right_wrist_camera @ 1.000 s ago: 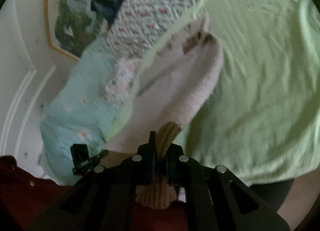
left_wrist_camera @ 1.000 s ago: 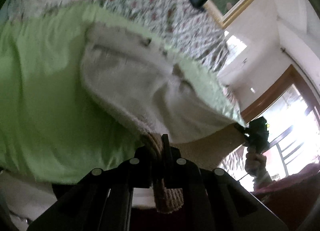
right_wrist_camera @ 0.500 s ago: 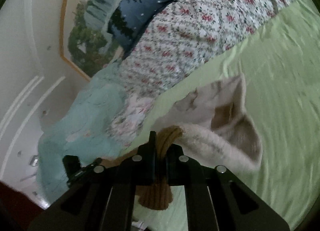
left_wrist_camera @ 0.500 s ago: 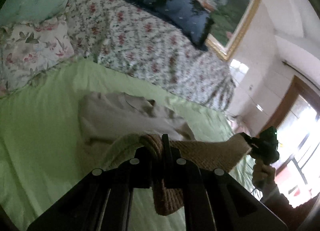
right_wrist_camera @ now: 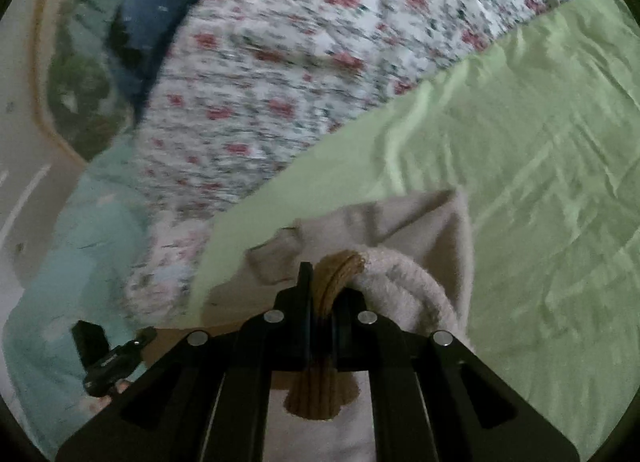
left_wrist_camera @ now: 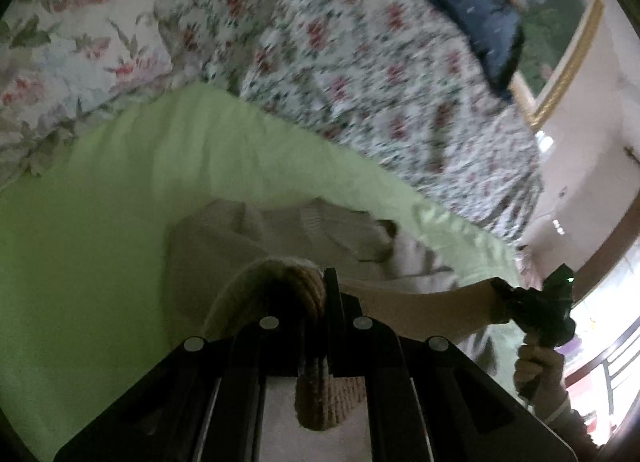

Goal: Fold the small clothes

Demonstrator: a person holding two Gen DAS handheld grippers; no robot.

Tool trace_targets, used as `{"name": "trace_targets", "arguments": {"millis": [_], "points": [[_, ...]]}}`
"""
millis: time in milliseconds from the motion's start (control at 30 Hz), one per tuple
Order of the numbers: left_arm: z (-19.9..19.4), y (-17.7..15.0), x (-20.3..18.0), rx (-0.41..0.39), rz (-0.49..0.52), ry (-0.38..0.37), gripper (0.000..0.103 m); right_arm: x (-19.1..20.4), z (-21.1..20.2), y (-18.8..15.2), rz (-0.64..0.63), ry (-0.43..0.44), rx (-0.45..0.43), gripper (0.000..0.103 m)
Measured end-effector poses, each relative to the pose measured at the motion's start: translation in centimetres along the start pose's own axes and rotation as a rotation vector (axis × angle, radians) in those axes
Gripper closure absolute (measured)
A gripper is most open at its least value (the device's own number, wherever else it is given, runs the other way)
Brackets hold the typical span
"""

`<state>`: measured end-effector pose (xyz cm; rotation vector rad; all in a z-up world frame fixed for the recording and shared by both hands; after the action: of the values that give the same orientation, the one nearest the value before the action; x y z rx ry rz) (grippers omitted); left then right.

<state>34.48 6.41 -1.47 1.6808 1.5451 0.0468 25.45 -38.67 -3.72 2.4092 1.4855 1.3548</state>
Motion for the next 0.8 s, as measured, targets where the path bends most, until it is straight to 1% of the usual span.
{"name": "trace_targets", "arguments": {"millis": [67,167,200,233,300,367,433,467,500,533,567,600,633,700,733,767,800], "points": [[1.9,0.1,1.1,0.031,-0.022,0.016,0.097,-1.3,1.5,0.3,0.029,-0.022,0.009,0.095],[5.4,-0.4,3.2,0.106,-0.061,0.057,0.095,-3.0,3.8,0.2,0.054,-0.077,0.038,0.094],[6.2,-0.8,3.8,0.140,-0.084,0.060,0.094,-3.6,4.5,0.1,0.070,-0.091,0.052,0.092],[6.3,-1.3,4.0,0.152,-0.097,0.048,0.091,-4.0,4.7,-0.1,0.081,-0.098,0.058,0.091],[5.4,-2.4,3.6,0.155,-0.107,0.000,0.080,-4.7,4.4,-0.5,0.115,-0.123,0.064,0.087],[4.2,-3.9,2.2,0.150,-0.074,-0.006,0.058,-4.4,2.9,-0.9,0.125,-0.123,0.028,0.085],[3.7,-5.9,0.0,0.159,-0.033,-0.039,0.052,-3.0,0.3,-2.0,0.072,-0.127,-0.049,0.085],[3.6,-6.9,-1.3,0.172,-0.009,-0.059,0.050,-2.3,-0.3,-2.6,0.047,-0.123,-0.065,0.084],[3.7,-7.5,-2.1,0.182,0.009,-0.071,0.050,-1.0,-0.5,-3.6,0.001,-0.093,-0.061,0.083],[4.3,-8.4,-3.6,0.203,0.044,-0.087,0.050,0.3,0.0,-4.7,-0.045,-0.061,-0.025,0.083],[5.2,-9.0,-5.0,0.232,0.079,-0.104,0.050,1.8,1.1,-5.9,-0.106,-0.031,0.044,0.083],[5.5,-9.3,-5.7,0.248,0.100,-0.109,0.050,3.0,2.5,-7.0,-0.164,-0.018,0.117,0.083],[6.5,-9.3,-6.7,0.266,0.143,-0.083,0.050,4.2,4.2,-8.3,-0.235,-0.026,0.201,0.083],[7.5,-8.8,-7.5,0.273,0.207,-0.023,0.050,5.5,6.6,-9.5,-0.333,-0.041,0.304,0.083],[8.1,-8.2,-7.5,0.281,0.233,0.006,0.050,5.8,7.8,-9.6,-0.381,-0.064,0.338,0.083],[8.5,-7.5,-7.3,0.288,0.244,0.020,0.052,5.8,8.6,-9.1,-0.404,-0.087,0.349,0.083],[9.0,-6.6,-6.9,0.291,0.252,0.035,0.054,5.5,9.1,-8.2,-0.406,-0.096,0.347,0.086]]}}
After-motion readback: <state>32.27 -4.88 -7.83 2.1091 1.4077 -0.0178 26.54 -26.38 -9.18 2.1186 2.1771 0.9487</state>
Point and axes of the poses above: each gripper's, at about its wrist camera, not at the fingertips, and z roughly the way its jaws point, x to its left, y to its top, the point moved 3 cm from there along z, roughly the way its jaws point, and after that the axes turned 6 degrees about x, right-handed, at the moved point
